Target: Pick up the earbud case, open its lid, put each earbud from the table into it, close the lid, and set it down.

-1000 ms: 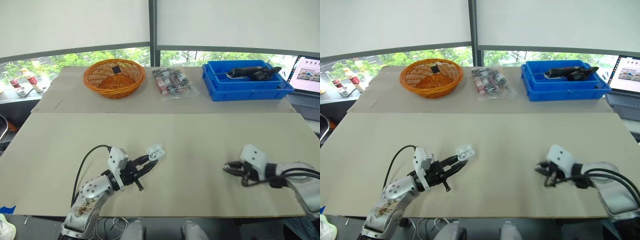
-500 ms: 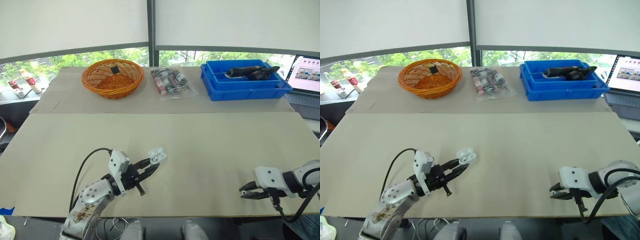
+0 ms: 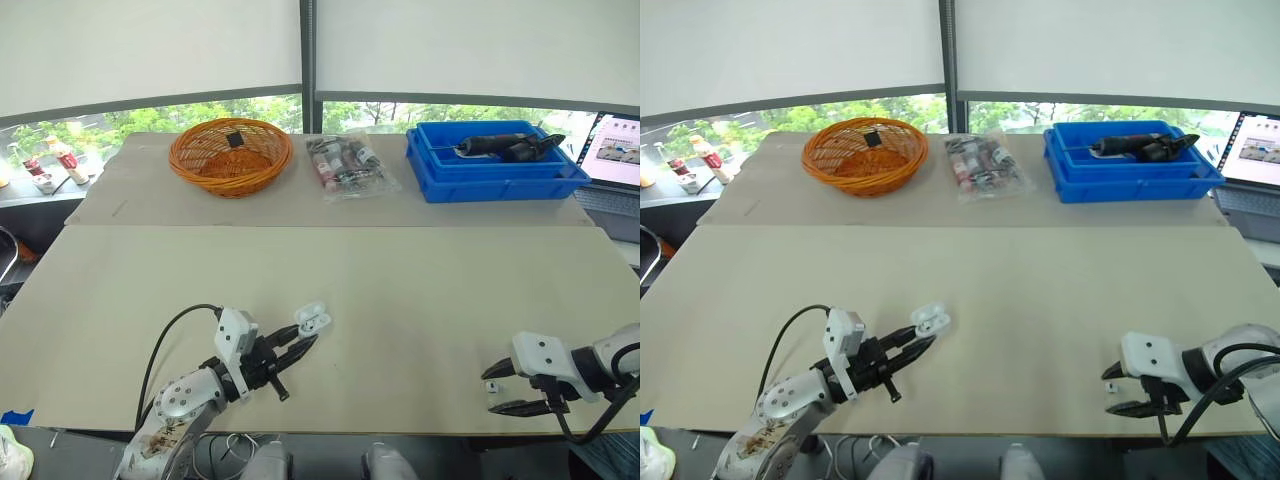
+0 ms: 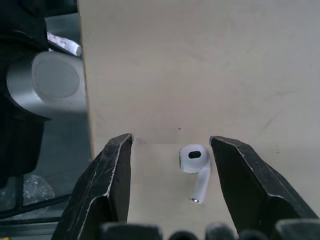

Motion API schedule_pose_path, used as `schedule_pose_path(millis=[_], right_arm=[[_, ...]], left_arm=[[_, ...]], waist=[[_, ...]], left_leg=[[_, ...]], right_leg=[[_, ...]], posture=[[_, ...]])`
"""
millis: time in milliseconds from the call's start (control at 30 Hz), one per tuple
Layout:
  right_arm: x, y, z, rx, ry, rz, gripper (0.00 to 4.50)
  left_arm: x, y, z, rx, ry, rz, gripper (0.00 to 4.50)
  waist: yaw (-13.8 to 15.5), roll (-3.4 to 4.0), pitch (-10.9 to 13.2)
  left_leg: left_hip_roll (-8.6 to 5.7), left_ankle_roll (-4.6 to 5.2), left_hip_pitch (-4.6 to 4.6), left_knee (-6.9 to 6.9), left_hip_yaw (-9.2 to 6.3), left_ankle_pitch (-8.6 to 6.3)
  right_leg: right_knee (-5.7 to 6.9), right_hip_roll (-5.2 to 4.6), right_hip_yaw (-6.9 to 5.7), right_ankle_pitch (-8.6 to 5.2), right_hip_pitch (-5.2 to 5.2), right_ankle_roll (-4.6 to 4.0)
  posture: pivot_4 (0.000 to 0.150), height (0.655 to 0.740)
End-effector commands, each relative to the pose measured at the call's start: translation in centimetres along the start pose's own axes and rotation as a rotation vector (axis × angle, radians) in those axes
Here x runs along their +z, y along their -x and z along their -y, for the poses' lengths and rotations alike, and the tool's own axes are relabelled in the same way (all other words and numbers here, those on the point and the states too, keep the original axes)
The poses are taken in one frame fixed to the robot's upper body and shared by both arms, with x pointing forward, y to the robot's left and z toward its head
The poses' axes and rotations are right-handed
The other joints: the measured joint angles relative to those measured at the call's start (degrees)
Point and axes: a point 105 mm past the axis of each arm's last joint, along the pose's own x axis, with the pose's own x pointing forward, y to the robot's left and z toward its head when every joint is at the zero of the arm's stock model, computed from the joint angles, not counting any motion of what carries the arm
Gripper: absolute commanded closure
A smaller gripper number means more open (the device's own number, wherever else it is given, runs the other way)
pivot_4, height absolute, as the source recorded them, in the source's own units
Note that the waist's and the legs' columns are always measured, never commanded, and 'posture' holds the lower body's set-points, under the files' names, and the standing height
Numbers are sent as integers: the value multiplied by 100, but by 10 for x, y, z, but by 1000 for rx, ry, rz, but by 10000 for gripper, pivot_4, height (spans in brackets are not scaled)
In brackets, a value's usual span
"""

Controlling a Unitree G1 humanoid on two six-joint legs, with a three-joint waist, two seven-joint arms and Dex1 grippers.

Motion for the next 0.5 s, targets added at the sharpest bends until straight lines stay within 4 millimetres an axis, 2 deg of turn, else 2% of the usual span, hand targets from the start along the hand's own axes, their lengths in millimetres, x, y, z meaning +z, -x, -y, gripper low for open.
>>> schedule_pose_path(millis=[33,133,267,500], right_arm=[[27,13,10,-106,10,-52,17415],[31,10,16,-177,14,-157,17415],[24,6,9,-135,69,-292,17415],[20,-2,11,-109,103,-331,17415]], left_arm=[[9,-3,4,-20,-11,37,39538],[8,-5,6,-21,-8,34,39538],[6,-6,9,-20,-3,31,39538],[2,-5,11,-9,4,25,39538]], waist=[[-7,3,-1],[-2,3,-1],[48,2,-1],[25,2,0]], left_leg=[[1,0,-1,0,1,0],[1,0,-5,0,0,0],[-2,0,-13,3,6,0],[0,0,-10,2,10,0]], right_leg=[[0,1,-1,0,0,0],[0,2,-4,0,-4,0],[-5,-2,-8,0,-7,0],[-4,-1,-6,0,-8,0]], posture=[[1500,7400],[1500,7400],[1500,7400],[1500,7400]])
